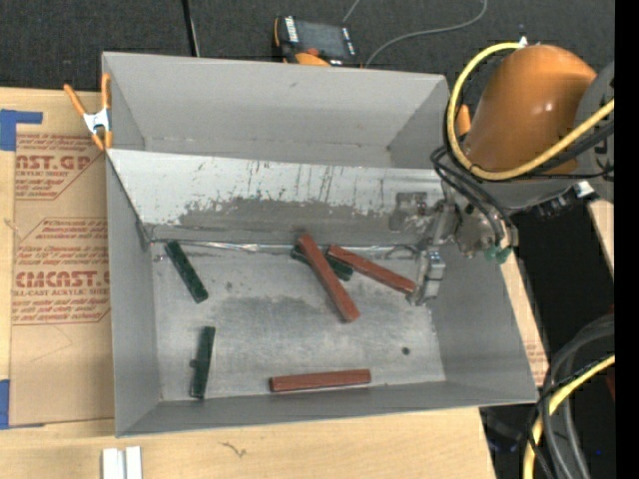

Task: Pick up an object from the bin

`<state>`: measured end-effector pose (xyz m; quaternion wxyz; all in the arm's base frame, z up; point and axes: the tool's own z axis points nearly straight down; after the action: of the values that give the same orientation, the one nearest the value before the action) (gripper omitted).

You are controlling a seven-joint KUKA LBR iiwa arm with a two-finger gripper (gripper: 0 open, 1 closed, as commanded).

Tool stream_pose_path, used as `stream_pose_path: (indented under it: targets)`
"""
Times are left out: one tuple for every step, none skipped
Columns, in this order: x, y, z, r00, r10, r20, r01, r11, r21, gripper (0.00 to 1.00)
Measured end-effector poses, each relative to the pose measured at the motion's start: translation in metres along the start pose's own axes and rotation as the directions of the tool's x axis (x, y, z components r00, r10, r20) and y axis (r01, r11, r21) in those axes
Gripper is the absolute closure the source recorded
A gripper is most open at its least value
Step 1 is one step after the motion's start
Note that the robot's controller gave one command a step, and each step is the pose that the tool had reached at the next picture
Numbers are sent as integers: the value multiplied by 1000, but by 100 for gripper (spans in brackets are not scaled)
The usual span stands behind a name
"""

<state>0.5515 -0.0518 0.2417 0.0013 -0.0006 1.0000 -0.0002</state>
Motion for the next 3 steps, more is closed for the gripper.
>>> stream_pose_path:
  targets:
    - [-16, -35, 116, 1000, -5, -8, 5, 1000, -1, 0]
    - [-30, -61, 176, 1000, -10, -5, 10, 1000, -1, 0]
    - [-32, -60, 172, 1000, -11, -1, 11, 1000, 0, 100]
